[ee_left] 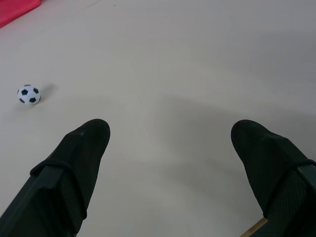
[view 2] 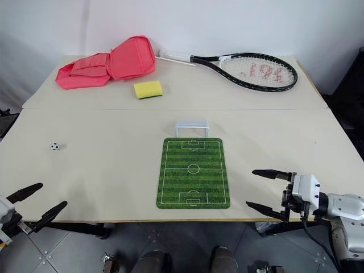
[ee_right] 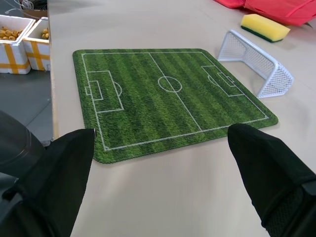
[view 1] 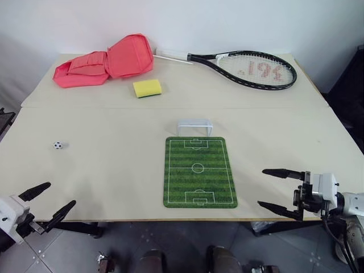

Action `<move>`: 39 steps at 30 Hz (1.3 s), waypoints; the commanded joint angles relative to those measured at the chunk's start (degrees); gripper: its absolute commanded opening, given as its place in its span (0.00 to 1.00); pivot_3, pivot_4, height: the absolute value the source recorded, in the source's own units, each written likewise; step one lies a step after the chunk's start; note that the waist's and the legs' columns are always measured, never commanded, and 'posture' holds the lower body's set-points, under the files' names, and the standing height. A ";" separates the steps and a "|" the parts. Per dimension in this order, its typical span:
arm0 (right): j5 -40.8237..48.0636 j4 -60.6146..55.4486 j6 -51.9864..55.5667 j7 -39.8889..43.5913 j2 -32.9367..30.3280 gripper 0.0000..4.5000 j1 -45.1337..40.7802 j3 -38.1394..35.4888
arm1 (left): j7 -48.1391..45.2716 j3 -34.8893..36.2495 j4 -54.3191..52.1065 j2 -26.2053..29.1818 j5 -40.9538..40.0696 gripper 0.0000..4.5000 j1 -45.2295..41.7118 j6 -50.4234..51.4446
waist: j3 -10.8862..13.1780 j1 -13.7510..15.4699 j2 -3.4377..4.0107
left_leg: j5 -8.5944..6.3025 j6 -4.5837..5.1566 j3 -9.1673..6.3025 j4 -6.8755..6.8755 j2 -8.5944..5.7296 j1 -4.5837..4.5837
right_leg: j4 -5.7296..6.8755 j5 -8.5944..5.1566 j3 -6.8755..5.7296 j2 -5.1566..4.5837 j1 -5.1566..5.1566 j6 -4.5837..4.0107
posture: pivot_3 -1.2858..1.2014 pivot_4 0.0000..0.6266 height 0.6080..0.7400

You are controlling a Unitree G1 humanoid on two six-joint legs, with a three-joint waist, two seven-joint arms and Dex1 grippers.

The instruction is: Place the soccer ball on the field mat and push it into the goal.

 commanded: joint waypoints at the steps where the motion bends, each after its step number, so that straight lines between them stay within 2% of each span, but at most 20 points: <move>1: 1.82 -0.03 -0.15 1.10 1.11 1.00 -1.87 0.59 | 2.06 2.58 -1.95 -1.07 -1.79 0.99 0.66 0.65 | 0.00 0.01 0.00 | 0.00 0.00 0.00 0.00 0.00 0.00 | 0.00 0.00 0.00 0.00 0.00 0.00 | 0.52 0.24 1.00; 5: 6.22 -1.26 1.80 1.65 4.23 1.00 -3.11 0.60 | 4.53 5.38 -3.54 -3.96 -6.81 0.99 1.06 3.95 | 0.01 -0.03 -0.02 | 0.00 -0.01 -0.01 0.01 0.02 0.01 | 0.01 0.00 0.00 0.00 0.01 0.00 | 0.52 0.24 1.00; 8: 10.95 -7.22 4.36 -2.63 10.24 1.00 -4.62 2.06 | 10.53 11.52 -2.22 -10.53 -16.55 0.99 0.43 8.36 | 0.01 -0.24 -0.01 | -0.03 -0.06 0.00 0.01 0.09 0.04 | 0.02 0.00 0.00 0.02 0.02 0.00 | 0.52 0.24 1.00; 11: 11.12 -10.61 3.53 -7.38 15.82 1.00 -6.82 2.67 | 13.04 11.54 -1.21 -15.94 -15.76 0.99 1.88 7.32 | 0.00 -0.17 -0.01 | -0.08 -0.13 0.04 0.06 0.19 0.08 | 0.04 0.00 -0.01 0.11 0.02 -0.01 | 0.52 0.24 1.00; 18: 9.26 -10.16 2.37 -7.52 17.63 1.00 -8.41 4.08 | 15.31 7.52 -3.58 -20.35 -13.91 0.99 1.12 7.05 | -0.15 1.54 -0.26 | -0.19 -0.06 0.01 0.33 0.17 0.01 | 0.08 0.00 -0.01 0.14 0.06 -0.03 | 0.52 0.24 1.00; 22: 8.68 -7.77 0.53 -5.22 17.42 1.00 -8.65 3.83 | 18.47 6.27 -4.46 -19.29 -14.53 0.99 -2.63 8.98 | -0.17 1.32 -0.26 | -0.21 -0.07 0.03 0.33 0.20 0.02 | 0.08 0.00 0.00 0.18 0.06 -0.03 | 0.52 0.24 1.00; 28: 8.21 -3.61 -1.63 -2.13 16.84 1.00 -8.83 3.12 | 27.17 2.84 -1.01 -11.74 -10.26 0.99 -16.67 15.19 | -0.18 1.51 -0.28 | -0.20 -0.09 -0.01 0.47 0.24 0.02 | 0.21 0.01 0.00 0.25 0.09 -0.05 | 0.52 0.24 1.00; 33: 8.22 0.40 -4.57 1.12 17.74 1.00 -8.05 2.88 | 34.48 -1.41 14.01 -3.91 -2.78 0.99 -32.67 18.72 | -0.19 1.17 -0.27 | -0.21 -0.09 0.01 0.56 0.25 0.06 | 0.26 0.01 0.02 0.31 0.12 -0.04 | 0.52 0.24 1.00; 39: 7.96 2.78 -6.80 2.33 18.63 1.00 -7.53 3.10 | 35.42 -6.02 29.58 -0.34 2.93 0.99 -45.22 16.03 | -0.19 0.16 -0.28 | -0.22 -0.13 0.09 0.49 0.27 0.05 | 0.27 0.01 -0.01 0.32 0.03 -0.04 | 0.52 0.24 1.00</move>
